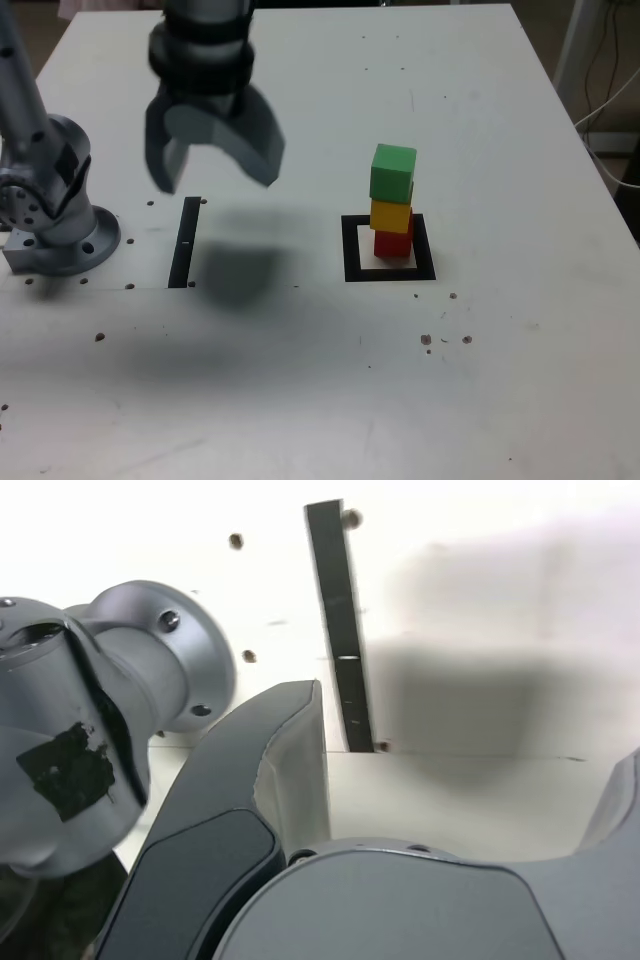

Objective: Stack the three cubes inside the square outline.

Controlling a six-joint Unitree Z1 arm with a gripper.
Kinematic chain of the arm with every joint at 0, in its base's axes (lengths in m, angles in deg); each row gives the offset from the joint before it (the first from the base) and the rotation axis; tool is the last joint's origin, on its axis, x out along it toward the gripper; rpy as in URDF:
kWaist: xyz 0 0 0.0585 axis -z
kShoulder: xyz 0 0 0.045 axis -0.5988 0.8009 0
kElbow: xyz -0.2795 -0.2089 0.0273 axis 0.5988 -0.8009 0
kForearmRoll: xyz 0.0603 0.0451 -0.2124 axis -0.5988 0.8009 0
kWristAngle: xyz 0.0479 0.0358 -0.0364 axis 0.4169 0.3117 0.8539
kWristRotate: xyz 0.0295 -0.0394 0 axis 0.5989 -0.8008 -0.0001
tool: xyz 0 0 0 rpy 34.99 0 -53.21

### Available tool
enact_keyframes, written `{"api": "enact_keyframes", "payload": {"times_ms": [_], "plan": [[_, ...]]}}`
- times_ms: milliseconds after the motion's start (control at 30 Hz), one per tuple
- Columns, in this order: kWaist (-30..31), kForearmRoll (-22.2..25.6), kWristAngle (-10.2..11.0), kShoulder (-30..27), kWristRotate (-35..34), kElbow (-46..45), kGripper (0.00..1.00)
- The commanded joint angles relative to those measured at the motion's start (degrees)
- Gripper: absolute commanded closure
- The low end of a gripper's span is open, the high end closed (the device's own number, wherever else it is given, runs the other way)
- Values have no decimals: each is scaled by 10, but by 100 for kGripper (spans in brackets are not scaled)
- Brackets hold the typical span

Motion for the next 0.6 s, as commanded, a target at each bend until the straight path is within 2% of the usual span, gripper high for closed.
{"api": "enact_keyframes", "payload": {"times_ms": [0,167,567], "plan": [[-1,-20,-7,-7,-3,-28,0],[-1,-58,-17,-12,-8,-84,0],[-1,-86,-32,-16,-9,-128,1]]}}
